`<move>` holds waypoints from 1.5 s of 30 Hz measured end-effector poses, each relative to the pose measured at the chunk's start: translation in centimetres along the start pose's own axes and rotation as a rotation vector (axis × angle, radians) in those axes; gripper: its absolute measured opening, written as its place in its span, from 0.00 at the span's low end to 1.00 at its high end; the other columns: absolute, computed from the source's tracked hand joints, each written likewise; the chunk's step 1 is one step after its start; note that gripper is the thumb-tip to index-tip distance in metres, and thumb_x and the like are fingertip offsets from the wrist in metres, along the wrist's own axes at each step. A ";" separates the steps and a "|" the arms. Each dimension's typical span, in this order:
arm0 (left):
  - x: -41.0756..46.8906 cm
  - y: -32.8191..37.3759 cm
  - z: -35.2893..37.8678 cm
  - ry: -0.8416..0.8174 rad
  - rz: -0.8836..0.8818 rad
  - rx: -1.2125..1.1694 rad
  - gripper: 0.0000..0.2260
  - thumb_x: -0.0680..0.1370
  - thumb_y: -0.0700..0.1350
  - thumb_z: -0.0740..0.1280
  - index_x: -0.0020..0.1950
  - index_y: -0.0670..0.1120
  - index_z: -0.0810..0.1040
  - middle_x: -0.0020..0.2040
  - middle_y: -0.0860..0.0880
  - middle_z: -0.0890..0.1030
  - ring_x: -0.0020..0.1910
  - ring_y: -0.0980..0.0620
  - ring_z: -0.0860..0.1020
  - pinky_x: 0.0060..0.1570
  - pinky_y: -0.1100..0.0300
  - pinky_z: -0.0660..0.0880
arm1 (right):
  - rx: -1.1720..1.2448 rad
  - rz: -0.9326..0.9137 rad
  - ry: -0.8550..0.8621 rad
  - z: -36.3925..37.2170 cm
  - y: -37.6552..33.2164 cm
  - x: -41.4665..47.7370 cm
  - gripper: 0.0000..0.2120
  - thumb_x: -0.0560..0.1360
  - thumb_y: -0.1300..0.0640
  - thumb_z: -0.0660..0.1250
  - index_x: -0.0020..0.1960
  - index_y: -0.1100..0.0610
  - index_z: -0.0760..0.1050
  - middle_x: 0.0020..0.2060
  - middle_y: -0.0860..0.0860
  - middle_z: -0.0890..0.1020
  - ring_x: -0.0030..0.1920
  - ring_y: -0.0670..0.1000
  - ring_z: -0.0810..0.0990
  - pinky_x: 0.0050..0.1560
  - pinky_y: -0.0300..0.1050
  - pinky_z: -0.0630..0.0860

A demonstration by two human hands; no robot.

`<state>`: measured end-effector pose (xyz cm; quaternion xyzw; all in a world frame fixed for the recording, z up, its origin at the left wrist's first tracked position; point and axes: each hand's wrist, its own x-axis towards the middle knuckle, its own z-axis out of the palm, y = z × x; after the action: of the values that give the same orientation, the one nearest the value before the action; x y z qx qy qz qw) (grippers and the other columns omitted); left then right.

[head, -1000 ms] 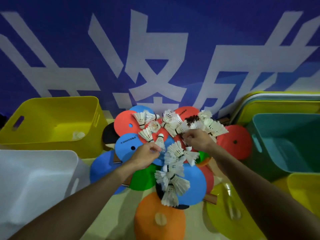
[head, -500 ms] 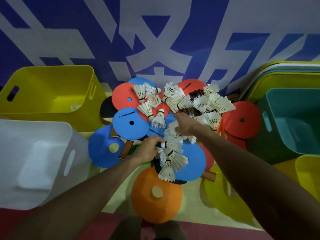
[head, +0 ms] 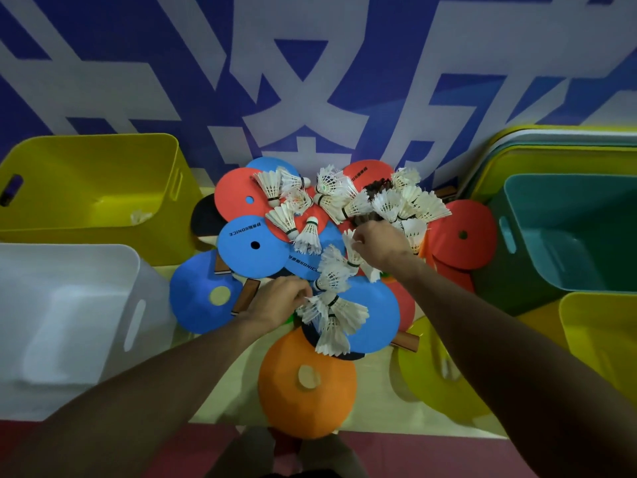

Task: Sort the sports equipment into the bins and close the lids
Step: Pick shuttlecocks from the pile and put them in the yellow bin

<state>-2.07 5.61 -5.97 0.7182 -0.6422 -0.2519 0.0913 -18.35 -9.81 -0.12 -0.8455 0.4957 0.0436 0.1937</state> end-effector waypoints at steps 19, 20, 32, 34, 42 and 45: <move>-0.4 -5.0 -13.6 0.191 -0.126 -0.067 0.18 0.78 0.35 0.57 0.68 0.45 0.67 0.62 0.43 0.74 0.58 0.42 0.74 0.54 0.51 0.72 | 0.318 -0.077 0.265 -7.2 -12.6 2.5 0.08 0.75 0.53 0.67 0.47 0.56 0.82 0.42 0.55 0.85 0.44 0.55 0.82 0.48 0.48 0.79; -0.5 -5.8 -14.7 0.243 -0.138 -0.096 0.17 0.78 0.36 0.58 0.66 0.45 0.69 0.61 0.42 0.75 0.57 0.43 0.75 0.53 0.52 0.72 | 0.339 -0.091 0.282 -7.6 -13.6 2.9 0.08 0.75 0.54 0.66 0.47 0.56 0.83 0.42 0.55 0.85 0.45 0.55 0.82 0.48 0.49 0.79; -4.7 -14.3 -28.6 0.671 -0.258 -0.536 0.12 0.78 0.33 0.63 0.61 0.42 0.71 0.39 0.50 0.73 0.35 0.52 0.77 0.27 0.72 0.73 | 0.490 -0.234 0.404 -8.6 -26.8 7.0 0.10 0.77 0.53 0.66 0.51 0.57 0.82 0.46 0.53 0.85 0.48 0.52 0.82 0.50 0.45 0.77; -5.5 -16.6 -29.9 0.693 -0.282 -0.579 0.13 0.77 0.34 0.64 0.61 0.42 0.71 0.40 0.49 0.74 0.37 0.51 0.77 0.29 0.70 0.75 | 0.485 -0.268 0.407 -7.9 -29.2 7.5 0.09 0.77 0.53 0.66 0.51 0.57 0.82 0.45 0.53 0.85 0.46 0.52 0.81 0.46 0.45 0.76; -7.1 -25.7 -30.1 0.698 -0.442 -0.748 0.12 0.78 0.36 0.63 0.61 0.42 0.73 0.48 0.44 0.77 0.37 0.48 0.81 0.39 0.61 0.78 | 0.409 -0.294 0.305 -4.6 -35.2 9.4 0.09 0.77 0.55 0.66 0.50 0.59 0.83 0.45 0.54 0.84 0.40 0.47 0.76 0.41 0.40 0.70; -7.0 -27.5 -29.4 0.679 -0.490 -0.808 0.12 0.78 0.36 0.64 0.61 0.43 0.74 0.46 0.48 0.76 0.36 0.52 0.80 0.35 0.67 0.78 | 0.379 -0.280 0.263 -3.4 -36.7 10.0 0.09 0.77 0.57 0.65 0.50 0.58 0.83 0.47 0.54 0.84 0.44 0.51 0.80 0.44 0.44 0.76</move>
<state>35.81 11.07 8.42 0.7947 -0.2450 -0.2461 0.4979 17.63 -3.36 10.80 -0.8528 0.3942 -0.1873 0.2868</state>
